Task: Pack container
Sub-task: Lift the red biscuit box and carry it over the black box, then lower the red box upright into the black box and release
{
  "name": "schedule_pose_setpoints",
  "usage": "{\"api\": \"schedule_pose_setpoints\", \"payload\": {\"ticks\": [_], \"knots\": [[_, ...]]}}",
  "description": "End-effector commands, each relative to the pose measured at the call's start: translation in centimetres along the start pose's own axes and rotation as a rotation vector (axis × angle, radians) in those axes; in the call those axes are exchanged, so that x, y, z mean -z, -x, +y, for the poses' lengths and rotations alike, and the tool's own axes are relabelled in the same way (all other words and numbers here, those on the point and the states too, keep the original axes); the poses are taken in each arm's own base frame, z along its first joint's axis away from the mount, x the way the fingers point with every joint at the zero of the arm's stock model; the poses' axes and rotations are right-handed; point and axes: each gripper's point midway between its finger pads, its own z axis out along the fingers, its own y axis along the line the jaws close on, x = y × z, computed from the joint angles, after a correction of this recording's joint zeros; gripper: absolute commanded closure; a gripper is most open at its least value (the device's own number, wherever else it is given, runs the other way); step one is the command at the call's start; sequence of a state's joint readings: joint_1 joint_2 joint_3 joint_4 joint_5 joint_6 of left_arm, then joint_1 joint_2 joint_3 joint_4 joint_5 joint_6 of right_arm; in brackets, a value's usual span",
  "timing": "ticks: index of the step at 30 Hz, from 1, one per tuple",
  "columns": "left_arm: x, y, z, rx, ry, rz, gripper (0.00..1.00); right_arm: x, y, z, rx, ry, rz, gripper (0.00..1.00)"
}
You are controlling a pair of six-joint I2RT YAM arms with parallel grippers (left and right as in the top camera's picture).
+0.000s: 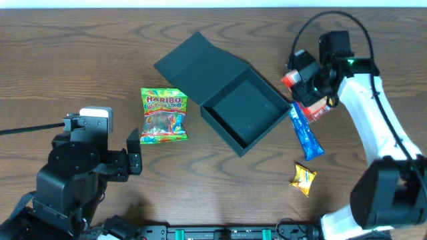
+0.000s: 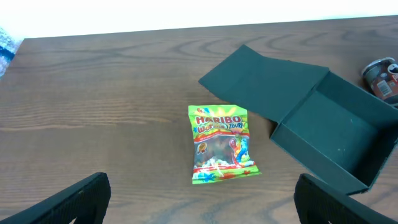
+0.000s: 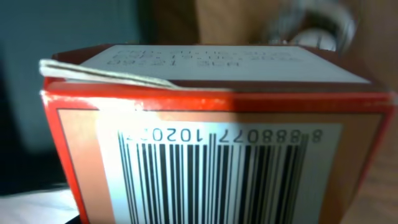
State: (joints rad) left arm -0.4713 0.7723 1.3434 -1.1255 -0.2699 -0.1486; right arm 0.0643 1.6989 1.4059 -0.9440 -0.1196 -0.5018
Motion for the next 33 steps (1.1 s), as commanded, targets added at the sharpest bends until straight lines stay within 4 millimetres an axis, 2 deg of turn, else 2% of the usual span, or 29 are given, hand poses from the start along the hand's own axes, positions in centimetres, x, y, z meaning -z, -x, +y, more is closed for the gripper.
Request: {"api": "schedule_pose_setpoints", "payload": {"ticks": [1, 6, 10, 20, 26, 33], "knots": [[0.3, 0.4, 0.5, -0.01, 0.02, -0.015, 0.05, 1.9, 3.2, 3.5, 0.053, 0.093, -0.103, 0.48], [0.3, 0.4, 0.5, -0.01, 0.02, -0.015, 0.05, 2.1, 6.2, 9.4, 0.19, 0.164, -0.164, 0.48], [0.3, 0.4, 0.5, -0.01, 0.02, -0.015, 0.05, 1.3, 7.4, 12.7, 0.214, 0.201, -0.169, 0.48], [0.3, 0.4, 0.5, -0.01, 0.02, -0.015, 0.05, -4.3, 6.8, 16.2, 0.098, 0.27, -0.041, 0.49], [0.3, 0.4, 0.5, -0.01, 0.02, -0.015, 0.05, -4.6, 6.2, 17.7, 0.06, 0.287, -0.001, 0.48], [0.3, 0.4, 0.5, -0.01, 0.02, -0.015, 0.05, -5.4, 3.5, 19.0, 0.075, 0.303, 0.086, 0.48]]}}
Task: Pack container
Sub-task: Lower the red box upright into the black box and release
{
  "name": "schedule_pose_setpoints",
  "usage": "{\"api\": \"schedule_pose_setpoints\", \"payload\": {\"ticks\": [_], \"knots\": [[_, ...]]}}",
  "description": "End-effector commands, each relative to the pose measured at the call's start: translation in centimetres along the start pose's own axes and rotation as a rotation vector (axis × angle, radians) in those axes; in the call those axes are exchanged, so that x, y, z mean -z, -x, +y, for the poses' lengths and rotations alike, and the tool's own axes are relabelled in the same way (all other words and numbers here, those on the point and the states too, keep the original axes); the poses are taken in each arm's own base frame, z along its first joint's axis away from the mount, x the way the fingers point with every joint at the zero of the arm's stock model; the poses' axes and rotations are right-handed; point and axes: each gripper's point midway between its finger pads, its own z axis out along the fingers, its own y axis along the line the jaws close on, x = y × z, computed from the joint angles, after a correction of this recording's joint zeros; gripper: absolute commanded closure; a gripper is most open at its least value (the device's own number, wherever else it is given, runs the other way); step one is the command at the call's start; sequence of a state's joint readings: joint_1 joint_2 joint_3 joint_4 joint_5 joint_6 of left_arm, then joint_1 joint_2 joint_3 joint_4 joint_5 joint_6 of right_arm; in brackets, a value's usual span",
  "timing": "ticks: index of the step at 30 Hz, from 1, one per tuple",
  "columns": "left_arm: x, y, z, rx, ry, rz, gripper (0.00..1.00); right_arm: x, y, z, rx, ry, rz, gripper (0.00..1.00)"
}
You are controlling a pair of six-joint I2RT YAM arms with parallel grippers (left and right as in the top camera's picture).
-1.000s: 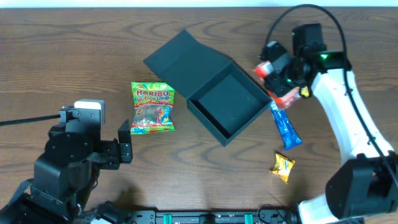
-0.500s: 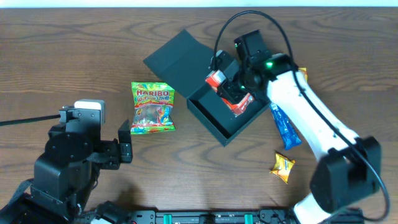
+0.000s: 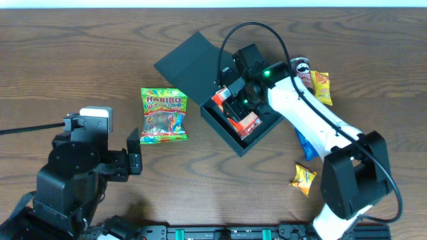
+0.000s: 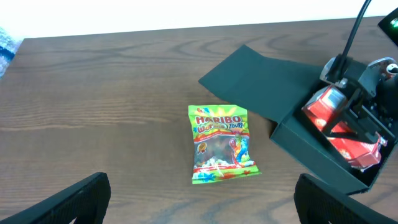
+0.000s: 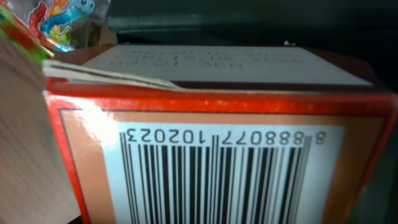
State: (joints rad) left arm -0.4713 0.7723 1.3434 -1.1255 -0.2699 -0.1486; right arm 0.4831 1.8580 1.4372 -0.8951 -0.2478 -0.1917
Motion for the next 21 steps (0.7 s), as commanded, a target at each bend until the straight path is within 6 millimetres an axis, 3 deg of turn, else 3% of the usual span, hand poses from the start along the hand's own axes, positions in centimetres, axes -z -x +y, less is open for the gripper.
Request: {"api": "schedule_pose_setpoints", "payload": {"ticks": [1, 14, 21], "knots": [[0.3, 0.4, 0.5, -0.01, 0.02, -0.015, 0.05, -1.0, -1.2, 1.3, 0.0, 0.025, 0.04, 0.48], [0.3, 0.4, 0.5, -0.01, 0.02, -0.015, 0.05, -3.3, -3.2, 1.7, 0.006, 0.036, 0.082, 0.47], [0.3, 0.4, 0.5, -0.01, 0.02, -0.015, 0.05, -6.1, -4.3, 2.2, 0.013, 0.053, 0.151, 0.4]]}}
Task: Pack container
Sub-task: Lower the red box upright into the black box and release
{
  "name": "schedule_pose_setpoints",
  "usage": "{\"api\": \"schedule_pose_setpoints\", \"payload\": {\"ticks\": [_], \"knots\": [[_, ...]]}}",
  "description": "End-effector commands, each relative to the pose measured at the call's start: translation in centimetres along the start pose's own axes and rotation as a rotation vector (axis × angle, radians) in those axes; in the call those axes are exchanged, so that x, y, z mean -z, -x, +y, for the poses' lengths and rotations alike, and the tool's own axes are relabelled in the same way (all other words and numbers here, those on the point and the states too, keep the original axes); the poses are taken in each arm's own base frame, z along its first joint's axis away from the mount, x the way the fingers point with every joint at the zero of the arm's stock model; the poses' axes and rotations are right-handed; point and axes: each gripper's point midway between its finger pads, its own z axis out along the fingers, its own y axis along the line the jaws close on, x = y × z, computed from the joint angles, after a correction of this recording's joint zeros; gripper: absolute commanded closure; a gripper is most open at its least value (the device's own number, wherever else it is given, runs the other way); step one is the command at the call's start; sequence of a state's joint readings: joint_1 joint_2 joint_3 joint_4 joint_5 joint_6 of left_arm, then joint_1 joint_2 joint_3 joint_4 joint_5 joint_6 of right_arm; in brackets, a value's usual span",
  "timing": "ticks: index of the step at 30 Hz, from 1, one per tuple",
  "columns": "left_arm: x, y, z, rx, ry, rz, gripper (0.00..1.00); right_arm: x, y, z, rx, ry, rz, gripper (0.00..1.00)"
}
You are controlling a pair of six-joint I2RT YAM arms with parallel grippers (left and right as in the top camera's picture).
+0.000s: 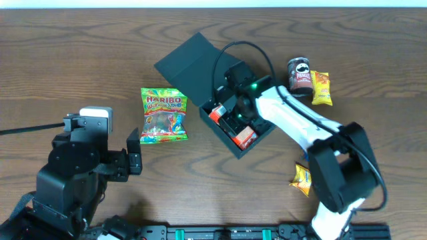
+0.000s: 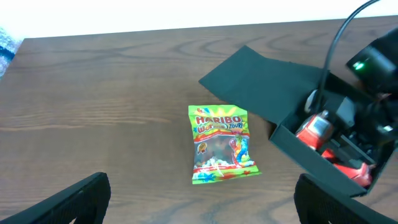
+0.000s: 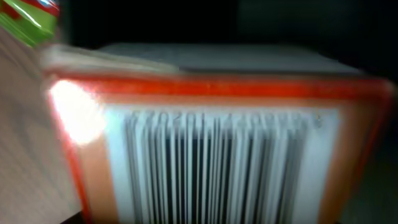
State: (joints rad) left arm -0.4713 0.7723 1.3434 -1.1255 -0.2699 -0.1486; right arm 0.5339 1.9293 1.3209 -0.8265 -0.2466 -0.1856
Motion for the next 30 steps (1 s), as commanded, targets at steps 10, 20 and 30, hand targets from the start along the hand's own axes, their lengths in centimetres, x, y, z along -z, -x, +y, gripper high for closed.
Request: {"api": "schedule_pose_setpoints", "payload": {"ticks": [10, 20, 30], "knots": [[0.3, 0.4, 0.5, -0.01, 0.02, -0.015, 0.05, -0.1, 0.5, 0.8, 0.008, 0.012, -0.02, 0.31], [0.3, 0.4, 0.5, -0.01, 0.02, -0.015, 0.05, 4.8, 2.5, 1.3, 0.032, -0.014, -0.159, 0.29], [0.3, 0.4, 0.5, -0.01, 0.02, -0.015, 0.05, 4.1, 2.4, -4.6, -0.083, -0.085, -0.17, 0.98]]}}
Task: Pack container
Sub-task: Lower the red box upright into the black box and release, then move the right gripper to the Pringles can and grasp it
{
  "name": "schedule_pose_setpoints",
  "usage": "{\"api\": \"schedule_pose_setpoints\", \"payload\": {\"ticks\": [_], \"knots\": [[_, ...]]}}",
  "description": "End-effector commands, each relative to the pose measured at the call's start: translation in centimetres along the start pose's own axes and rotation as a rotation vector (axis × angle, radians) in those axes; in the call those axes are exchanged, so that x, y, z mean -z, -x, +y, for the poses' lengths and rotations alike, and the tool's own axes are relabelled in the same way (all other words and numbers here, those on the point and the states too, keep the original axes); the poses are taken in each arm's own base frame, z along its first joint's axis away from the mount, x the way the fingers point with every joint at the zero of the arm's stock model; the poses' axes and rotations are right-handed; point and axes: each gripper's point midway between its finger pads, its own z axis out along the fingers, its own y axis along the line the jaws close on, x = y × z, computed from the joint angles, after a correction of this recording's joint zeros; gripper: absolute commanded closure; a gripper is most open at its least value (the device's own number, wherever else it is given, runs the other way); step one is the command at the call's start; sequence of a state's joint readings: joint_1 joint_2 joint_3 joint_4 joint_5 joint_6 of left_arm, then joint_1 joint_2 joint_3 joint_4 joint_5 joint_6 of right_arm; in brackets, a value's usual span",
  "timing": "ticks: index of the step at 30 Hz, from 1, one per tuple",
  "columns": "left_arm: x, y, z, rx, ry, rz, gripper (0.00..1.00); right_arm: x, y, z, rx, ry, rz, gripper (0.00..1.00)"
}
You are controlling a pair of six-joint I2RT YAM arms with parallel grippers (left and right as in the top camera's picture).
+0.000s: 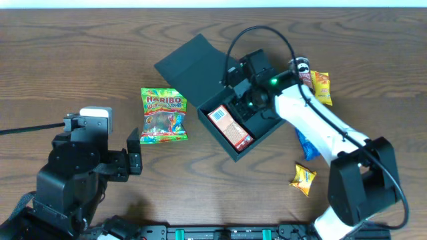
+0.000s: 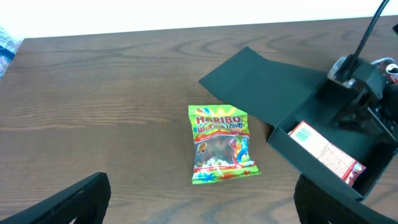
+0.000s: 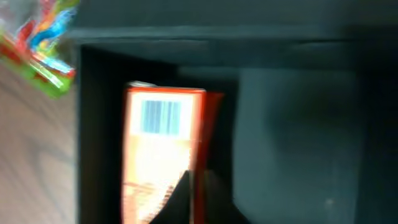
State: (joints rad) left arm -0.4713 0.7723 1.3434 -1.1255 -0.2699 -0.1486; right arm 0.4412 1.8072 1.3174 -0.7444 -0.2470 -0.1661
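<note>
The dark open box [image 1: 265,127] sits mid-table with its lid [image 1: 190,63] folded back. A red-and-white carton [image 1: 230,127] lies flat inside along the left wall, seen also in the left wrist view [image 2: 324,154] and the right wrist view [image 3: 160,143]. My right gripper [image 1: 248,99] hovers over the box's far part, holding nothing; its dark fingertips [image 3: 183,199] meet at the bottom centre of its view. My left gripper [image 1: 135,155] rests open at the near left, well short of the Haribo bag [image 1: 164,115].
A Pringles can [image 1: 300,65] and a yellow packet [image 1: 321,87] lie right of the box behind my right arm. A blue packet [image 1: 308,145] and another yellow packet [image 1: 302,179] lie at the near right. The Haribo bag [image 2: 221,144] lies left of the box.
My right gripper has let go of the carton, which now lies flat in the box. The gripper has drawn back up and toward the far side. My left arm is unchanged.
My right gripper first held the carton to the right of the box. Then it held it over the box, then low inside it. Now the carton lies in the box, free of the gripper. My left gripper stayed open in place throughout.
</note>
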Motion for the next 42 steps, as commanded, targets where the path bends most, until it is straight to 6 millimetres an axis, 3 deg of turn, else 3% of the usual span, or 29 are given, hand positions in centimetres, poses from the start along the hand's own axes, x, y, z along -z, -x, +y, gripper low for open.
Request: {"api": "schedule_pose_setpoints", "payload": {"ticks": [1, 7, 16, 18, 21, 27, 32, 34, 36, 37, 38, 40, 42], "knots": [[0.3, 0.4, 0.5, -0.01, 0.02, -0.015, 0.05, -1.6, -1.0, -1.8, -0.025, -0.042, 0.057, 0.99], [0.3, 0.4, 0.5, -0.01, 0.02, -0.015, 0.05, -4.0, -2.3, -0.7, -0.007, -0.021, 0.129, 0.98], [0.3, 0.4, 0.5, -0.01, 0.02, -0.015, 0.05, -4.7, -2.8, 2.7, 0.015, 0.024, 0.167, 0.96], [0.3, 0.4, 0.5, -0.01, 0.02, -0.015, 0.05, -4.7, -2.8, 2.5, 0.018, 0.011, 0.168, 0.96], [0.3, 0.4, 0.5, -0.01, 0.02, -0.015, 0.05, -4.6, -2.7, 0.8, 0.02, -0.074, 0.164, 0.98], [0.3, 0.4, 0.5, -0.01, 0.021, -0.015, 0.05, -1.8, -0.6, -1.4, 0.008, -0.167, 0.067, 0.96], [0.3, 0.4, 0.5, -0.01, 0.02, -0.015, 0.05, 3.8, 1.5, -3.0, -0.039, -0.182, -0.088, 0.93], [0.3, 0.4, 0.5, -0.01, 0.02, -0.015, 0.05, 6.3, 1.9, -3.5, -0.061, -0.176, -0.144, 0.82], [0.3, 0.4, 0.5, -0.01, 0.02, -0.015, 0.05, 9.0, 2.0, -4.0, -0.084, -0.175, -0.201, 0.6], [0.3, 0.4, 0.5, -0.01, 0.02, -0.015, 0.05, 10.6, 2.2, -4.7, -0.104, -0.175, -0.246, 0.45], [0.3, 0.4, 0.5, -0.01, 0.02, -0.015, 0.05, 11.6, 2.3, -5.4, -0.121, -0.182, -0.275, 0.4], [0.3, 0.4, 0.5, -0.01, 0.02, -0.015, 0.04, 13.0, 2.2, -8.1, -0.18, -0.2, -0.321, 0.34], [0.3, 0.4, 0.5, -0.01, 0.021, -0.015, 0.05, 13.3, 1.1, -10.8, -0.249, -0.216, -0.321, 0.17]]}}
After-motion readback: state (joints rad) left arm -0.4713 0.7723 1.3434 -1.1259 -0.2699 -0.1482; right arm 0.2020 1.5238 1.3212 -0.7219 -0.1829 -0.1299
